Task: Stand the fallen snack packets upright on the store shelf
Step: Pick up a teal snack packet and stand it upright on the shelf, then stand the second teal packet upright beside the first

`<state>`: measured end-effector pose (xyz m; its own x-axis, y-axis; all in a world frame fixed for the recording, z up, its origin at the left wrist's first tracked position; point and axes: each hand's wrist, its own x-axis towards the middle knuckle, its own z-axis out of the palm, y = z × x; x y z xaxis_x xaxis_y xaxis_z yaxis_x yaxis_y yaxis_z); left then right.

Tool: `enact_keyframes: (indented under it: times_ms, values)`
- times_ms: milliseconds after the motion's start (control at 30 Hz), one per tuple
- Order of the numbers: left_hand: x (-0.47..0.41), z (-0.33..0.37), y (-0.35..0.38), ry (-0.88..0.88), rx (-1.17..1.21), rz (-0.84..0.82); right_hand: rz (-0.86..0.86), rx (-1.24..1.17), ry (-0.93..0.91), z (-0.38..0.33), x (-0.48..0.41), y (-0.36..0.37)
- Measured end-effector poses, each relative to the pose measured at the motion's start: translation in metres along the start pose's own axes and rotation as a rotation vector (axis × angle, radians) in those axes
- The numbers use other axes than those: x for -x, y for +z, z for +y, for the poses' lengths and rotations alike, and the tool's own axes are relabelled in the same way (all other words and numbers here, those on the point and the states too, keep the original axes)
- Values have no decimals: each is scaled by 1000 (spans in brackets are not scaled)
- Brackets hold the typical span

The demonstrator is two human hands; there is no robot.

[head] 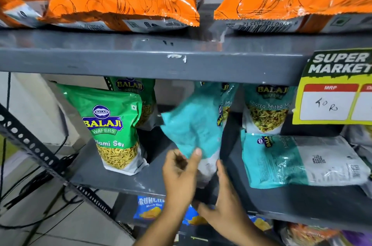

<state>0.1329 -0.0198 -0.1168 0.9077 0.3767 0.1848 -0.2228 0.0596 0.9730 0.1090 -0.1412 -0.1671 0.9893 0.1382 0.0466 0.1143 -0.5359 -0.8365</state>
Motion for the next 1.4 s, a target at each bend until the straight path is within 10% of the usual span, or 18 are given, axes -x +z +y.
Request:
enact_keyframes:
  times_ms: [200, 333, 467, 700, 933, 1133, 1233, 1400]
  values:
    - [43, 16, 15, 113, -173, -425, 42, 14, 43, 7, -10, -8]
    - [27, 26, -14, 315, -137, -267, 126, -178, 64, 17, -38, -30]
    - [-26, 2, -45, 124, -53, -130, -109, -275, 78, 24, -62, -52]
    - [-72, -31, -35, -181, 37, -632, -299, -287, 73, 18, -73, -53]
    - [-65, -43, -32, -93, 121, -474, -210, -151, 91, 24, -64, -45]
    - [27, -35, -12, -167, 137, 333, -49, -139, 58, 8, -42, -118]
    - [82, -22, 44, -524, 198, -16, 250, 197, -119, 33, -71, -187]
    - [100, -33, 158, -1018, 317, -462, -25, 685, -39, 73, -104, -278]
